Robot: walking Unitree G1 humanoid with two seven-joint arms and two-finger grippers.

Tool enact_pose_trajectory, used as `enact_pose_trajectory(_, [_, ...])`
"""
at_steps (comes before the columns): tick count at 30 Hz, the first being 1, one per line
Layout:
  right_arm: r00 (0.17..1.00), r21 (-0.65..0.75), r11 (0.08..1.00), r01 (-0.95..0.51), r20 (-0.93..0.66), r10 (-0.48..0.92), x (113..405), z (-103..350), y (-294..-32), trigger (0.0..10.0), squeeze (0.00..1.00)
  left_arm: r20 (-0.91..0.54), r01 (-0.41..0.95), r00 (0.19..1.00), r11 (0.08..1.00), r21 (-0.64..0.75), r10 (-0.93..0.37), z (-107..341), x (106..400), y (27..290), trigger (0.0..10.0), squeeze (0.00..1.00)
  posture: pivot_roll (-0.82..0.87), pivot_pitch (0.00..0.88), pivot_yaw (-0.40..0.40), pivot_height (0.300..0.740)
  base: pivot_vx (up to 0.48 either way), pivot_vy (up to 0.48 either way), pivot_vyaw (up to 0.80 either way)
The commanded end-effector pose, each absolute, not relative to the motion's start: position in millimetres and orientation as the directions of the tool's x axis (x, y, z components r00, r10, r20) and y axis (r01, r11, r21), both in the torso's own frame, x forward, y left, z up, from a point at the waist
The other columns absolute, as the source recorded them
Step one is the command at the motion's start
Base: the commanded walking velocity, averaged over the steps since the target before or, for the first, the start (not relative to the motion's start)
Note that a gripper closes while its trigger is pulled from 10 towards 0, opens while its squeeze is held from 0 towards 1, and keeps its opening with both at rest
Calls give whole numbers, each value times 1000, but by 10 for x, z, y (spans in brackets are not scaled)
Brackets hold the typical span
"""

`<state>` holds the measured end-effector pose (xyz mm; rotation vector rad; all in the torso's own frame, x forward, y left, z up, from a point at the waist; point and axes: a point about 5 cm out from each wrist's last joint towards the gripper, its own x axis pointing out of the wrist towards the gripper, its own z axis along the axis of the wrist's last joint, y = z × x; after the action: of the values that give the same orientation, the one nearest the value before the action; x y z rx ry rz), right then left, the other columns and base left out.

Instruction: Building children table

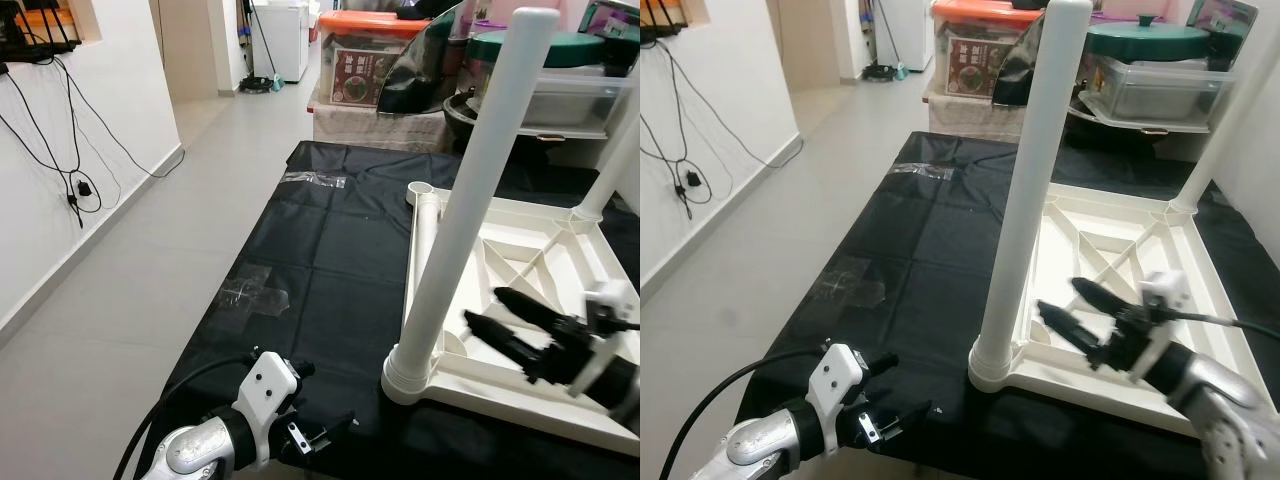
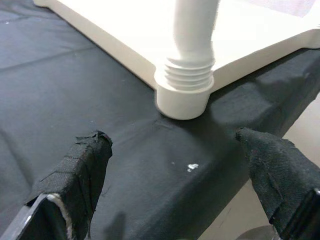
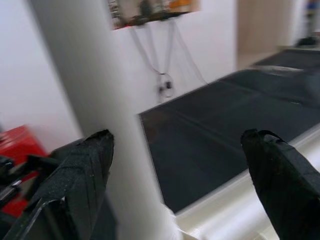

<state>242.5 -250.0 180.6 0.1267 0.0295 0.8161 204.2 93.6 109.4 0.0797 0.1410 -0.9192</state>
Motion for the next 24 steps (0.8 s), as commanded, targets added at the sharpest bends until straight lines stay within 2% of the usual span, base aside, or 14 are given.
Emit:
enact_pose_trajectory(1, [623,113,615,-780,47,781,2457,1841,-2350,10000,0,-148,805,588,593,12,-795,1102,2014,945,10000,0,216,0,-67,740,0,0,0])
enact_pose_trajectory(6, [565,77,560,-825,59,823,2535,1881,-2184,10000,0,-144,806,587,592,14,-796,1108,1994,943,10000,0,218,0,-68,740,0,0,0])
enact_pose_trajectory(10, [485,53,482,-875,91,870,2603,1994,-2010,10000,0,-144,811,581,585,22,-801,1114,1975,933,10000,0,216,0,-73,740,0,0,0])
enact_pose_trajectory(18, [474,-4,477,-879,98,875,2736,2065,-1810,10000,0,-145,809,583,587,21,-799,1114,1974,935,10000,0,211,0,-72,740,0,0,0])
enact_pose_trajectory(19, [472,-18,475,-880,95,877,2778,2062,-1738,7529,0,-145,810,582,586,21,-800,1112,1976,932,10000,0,213,0,-73,740,0,0,0])
enact_pose_trajectory(20, [522,-32,525,-850,71,850,2889,2023,-1657,0,0,-145,810,582,586,23,-800,1107,1981,924,10000,0,218,0,-74,740,0,0,0])
enact_pose_trajectory(22, [522,-32,525,-850,71,850,2889,2023,-1657,0,0,-145,810,582,586,23,-800,1107,1981,924,10000,0,218,0,-74,740,0,0,0])
enact_pose_trajectory(23, [572,-39,576,-817,73,817,2935,2001,-1645,0,0,-145,809,584,587,25,-799,1106,1985,922,10000,0,220,0,-77,740,0,0,0])
enact_pose_trajectory(24, [572,-39,576,-817,73,817,2935,2001,-1645,0,0,-145,809,584,587,25,-799,1106,1985,922,10000,0,220,0,-77,740,0,0,0])
